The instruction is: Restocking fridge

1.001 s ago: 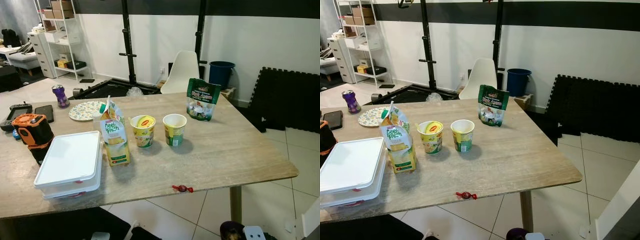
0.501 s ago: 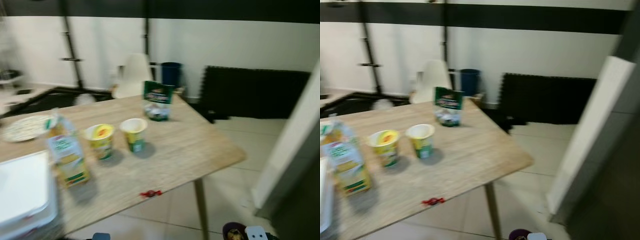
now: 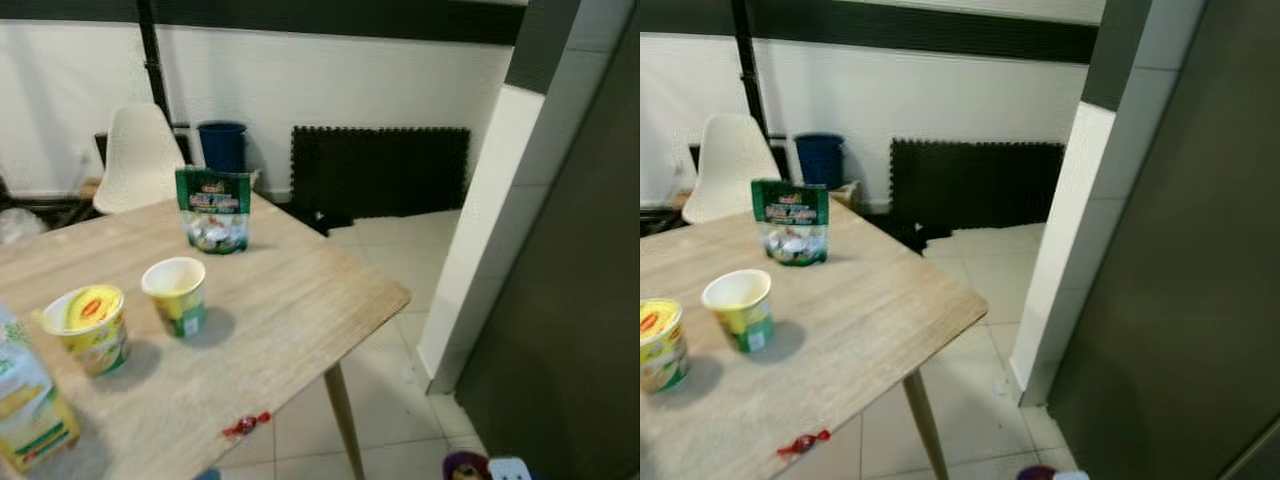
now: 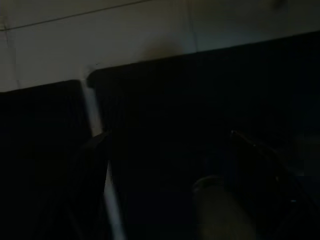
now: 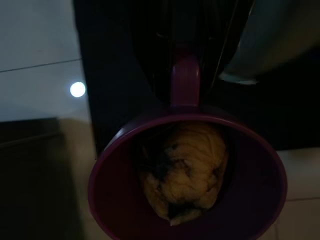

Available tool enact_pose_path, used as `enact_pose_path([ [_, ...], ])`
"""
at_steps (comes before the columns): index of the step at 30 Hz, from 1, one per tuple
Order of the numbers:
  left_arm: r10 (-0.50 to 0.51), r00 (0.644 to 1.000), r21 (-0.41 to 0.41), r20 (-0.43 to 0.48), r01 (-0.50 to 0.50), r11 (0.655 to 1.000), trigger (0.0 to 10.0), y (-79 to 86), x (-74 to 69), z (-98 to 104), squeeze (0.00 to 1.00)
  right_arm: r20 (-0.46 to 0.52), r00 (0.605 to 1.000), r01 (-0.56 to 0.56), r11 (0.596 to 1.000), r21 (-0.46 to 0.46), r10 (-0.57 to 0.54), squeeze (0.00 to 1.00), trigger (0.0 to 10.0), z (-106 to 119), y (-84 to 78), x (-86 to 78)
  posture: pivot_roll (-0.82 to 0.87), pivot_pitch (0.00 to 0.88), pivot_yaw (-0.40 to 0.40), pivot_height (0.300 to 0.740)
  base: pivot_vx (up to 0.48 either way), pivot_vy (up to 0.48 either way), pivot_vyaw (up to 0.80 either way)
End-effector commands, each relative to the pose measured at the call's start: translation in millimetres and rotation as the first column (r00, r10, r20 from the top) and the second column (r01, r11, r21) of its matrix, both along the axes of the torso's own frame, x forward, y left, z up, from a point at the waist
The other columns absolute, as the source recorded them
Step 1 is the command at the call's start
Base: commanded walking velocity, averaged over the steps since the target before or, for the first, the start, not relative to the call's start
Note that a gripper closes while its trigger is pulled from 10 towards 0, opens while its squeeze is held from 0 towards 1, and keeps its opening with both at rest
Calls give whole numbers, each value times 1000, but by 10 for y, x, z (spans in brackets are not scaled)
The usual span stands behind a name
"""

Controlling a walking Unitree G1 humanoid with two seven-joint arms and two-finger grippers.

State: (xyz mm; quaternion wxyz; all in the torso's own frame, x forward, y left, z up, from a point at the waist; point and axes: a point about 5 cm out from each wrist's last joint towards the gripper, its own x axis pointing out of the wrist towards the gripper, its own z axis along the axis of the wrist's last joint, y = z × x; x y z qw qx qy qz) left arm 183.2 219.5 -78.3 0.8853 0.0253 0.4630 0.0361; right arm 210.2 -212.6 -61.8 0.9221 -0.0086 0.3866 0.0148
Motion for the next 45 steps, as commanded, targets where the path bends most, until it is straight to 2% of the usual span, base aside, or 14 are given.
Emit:
enact_pose_path([
  [1, -24, 1000, 7, -6, 24, 1000, 10000, -13, 16, 3, 0, -7, 1000, 21, 1000, -10, -21, 0, 10000, -7, -65, -35, -50, 50, 0, 734, 0, 0, -788],
  [27, -53, 998, -3, -18, 53, 999, 10000, -47, 2, -9, 0, -26, 999, 26, 1000, -7, -26, 0, 10000, -37, -69, -87, -48, 69, -4, 734, 0, 0, -790],
  [45, -81, 997, -9, -7, 81, 997, 10000, -104, 62, 13, 0, -40, 998, 47, 999, -5, -47, 0, 10000, -58, -96, -135, -53, 88, 5, 734, 0, 0, -788],
])
